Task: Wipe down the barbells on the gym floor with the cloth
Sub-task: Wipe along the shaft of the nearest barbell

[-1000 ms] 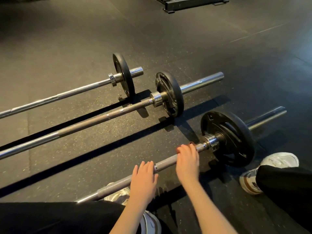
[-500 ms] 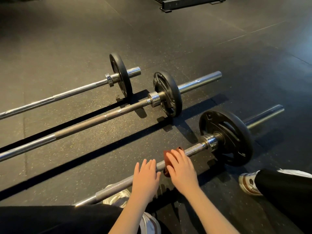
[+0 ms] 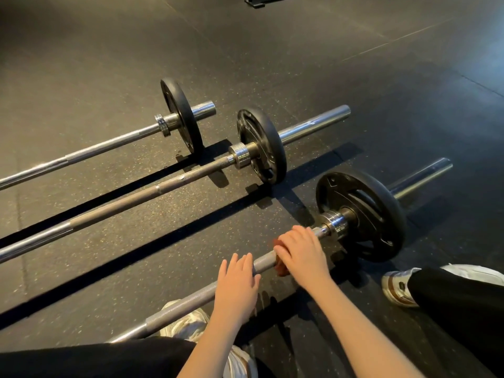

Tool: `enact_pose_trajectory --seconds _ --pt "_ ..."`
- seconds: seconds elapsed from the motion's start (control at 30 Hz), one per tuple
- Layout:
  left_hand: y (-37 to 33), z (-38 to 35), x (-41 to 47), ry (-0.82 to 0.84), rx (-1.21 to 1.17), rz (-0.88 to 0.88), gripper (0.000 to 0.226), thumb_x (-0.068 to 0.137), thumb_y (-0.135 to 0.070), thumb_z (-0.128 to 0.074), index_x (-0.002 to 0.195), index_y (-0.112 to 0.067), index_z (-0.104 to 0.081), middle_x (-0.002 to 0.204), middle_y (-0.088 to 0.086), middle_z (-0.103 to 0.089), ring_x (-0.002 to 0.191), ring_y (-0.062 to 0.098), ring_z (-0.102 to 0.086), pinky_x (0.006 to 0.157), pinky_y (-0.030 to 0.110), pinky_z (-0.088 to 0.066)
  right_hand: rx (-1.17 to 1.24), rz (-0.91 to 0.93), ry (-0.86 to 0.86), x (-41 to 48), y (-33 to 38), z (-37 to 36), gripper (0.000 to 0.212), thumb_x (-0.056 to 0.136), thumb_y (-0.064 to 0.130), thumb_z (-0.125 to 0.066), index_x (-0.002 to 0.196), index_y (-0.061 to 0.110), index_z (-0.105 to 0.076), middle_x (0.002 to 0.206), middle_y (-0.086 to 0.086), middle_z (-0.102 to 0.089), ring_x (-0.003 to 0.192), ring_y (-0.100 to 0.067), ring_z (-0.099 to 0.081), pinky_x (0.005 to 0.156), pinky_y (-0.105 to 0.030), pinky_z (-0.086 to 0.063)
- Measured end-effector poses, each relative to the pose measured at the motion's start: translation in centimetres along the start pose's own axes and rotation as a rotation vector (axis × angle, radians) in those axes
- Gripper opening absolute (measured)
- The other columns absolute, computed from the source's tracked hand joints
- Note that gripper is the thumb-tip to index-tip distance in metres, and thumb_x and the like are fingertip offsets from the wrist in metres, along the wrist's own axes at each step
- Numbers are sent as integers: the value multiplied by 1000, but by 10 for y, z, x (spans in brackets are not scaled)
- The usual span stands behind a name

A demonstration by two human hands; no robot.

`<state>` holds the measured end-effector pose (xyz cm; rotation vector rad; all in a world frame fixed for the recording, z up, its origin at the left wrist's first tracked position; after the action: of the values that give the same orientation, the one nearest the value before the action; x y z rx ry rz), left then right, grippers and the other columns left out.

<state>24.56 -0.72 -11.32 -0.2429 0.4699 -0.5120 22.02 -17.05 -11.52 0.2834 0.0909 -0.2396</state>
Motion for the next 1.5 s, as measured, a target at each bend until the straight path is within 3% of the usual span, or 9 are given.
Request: enact_pose_trajectory --seconds 0.17,0.37,0.47,0.57,0.73,0.9,1.1,1.23,1.5 --pt "-1 2 -3 -14 9 8 49 104 -37 -30 148 -18 -24 153 -3 -31 147 20 -13 121 38 -5 24 -326 -110 5 -19 0 36 97 28 -54 132 19 -56 144 -1 -50 144 -24 -29 121 -43 -16" --pt "-4 3 -5 -41 -3 7 51 103 -38 -32 149 -18 -22 154 -3 -30 147 20 -12 121 38 -3 -121 41 -93 -9 -2 1 39 92 32 -58 130 20 -56 136 0 -54 136 -22 -41 113 -38 -32" --pt "1 0 -4 -16 10 -5 54 103 -38 -31 151 -16 -19 156 -3 -27 148 20 -10 121 38 -4 -257 -134 15 15 -33 13 63 79 37 -76 135 21 -52 138 0 -52 135 -22 -39 114 -38 -32" --pt "0 1 -7 -19 12 3 54 103 -39 -31 151 -17 -19 156 -3 -26 147 19 -11 121 37 -4 -15 -324 -116 -4 -8 -3 51 93 26 -59 142 19 -45 153 -1 -38 147 -23 -20 120 -42 -19" --pt "-3 3 -6 -39 -12 11 53 103 -38 -34 151 -18 -22 155 -3 -29 147 18 -15 121 38 -5 3 -3 -56 -21 11 6 47 101 31 -45 147 23 -39 154 3 -36 146 -19 -23 118 -36 -19" --pt "0 4 -7 -13 2 -9 52 103 -37 -33 150 -17 -22 153 -3 -31 145 18 -18 120 37 -7 -176 -34 82 5 1 28 37 100 35 -46 135 23 -51 136 3 -52 127 -17 -42 106 -31 -35" --pt "0 4 -7 -36 -14 -5 53 103 -38 -32 151 -17 -20 155 -3 -29 146 18 -15 121 36 -5 114 -411 -476 -13 -6 57 31 99 37 -49 108 14 -67 104 -4 -69 101 -22 -58 89 -39 -48" --pt "0 1 -6 -39 -26 2 53 103 -39 -32 151 -18 -21 155 -3 -29 147 18 -15 121 36 -5 25 -454 -231 -17 2 16 39 97 39 -50 128 17 -58 136 -6 -55 126 -27 -47 104 -46 -40" --pt "0 2 -4 -61 -17 -7 46 101 -38 -36 143 -19 -31 140 -6 -44 136 16 -30 118 35 -14 -349 -367 -165 9 -10 32 36 100 41 -44 113 17 -66 125 -5 -58 122 -24 -48 105 -39 -36"
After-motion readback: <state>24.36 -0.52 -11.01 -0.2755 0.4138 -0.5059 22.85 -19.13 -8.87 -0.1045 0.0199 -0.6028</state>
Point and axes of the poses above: each hand's wrist, its own x-axis towards the middle knuckle, its own z-axis out of the back of the hand, y = z × x, the point moved 5 cm from there along x, towards the middle knuckle
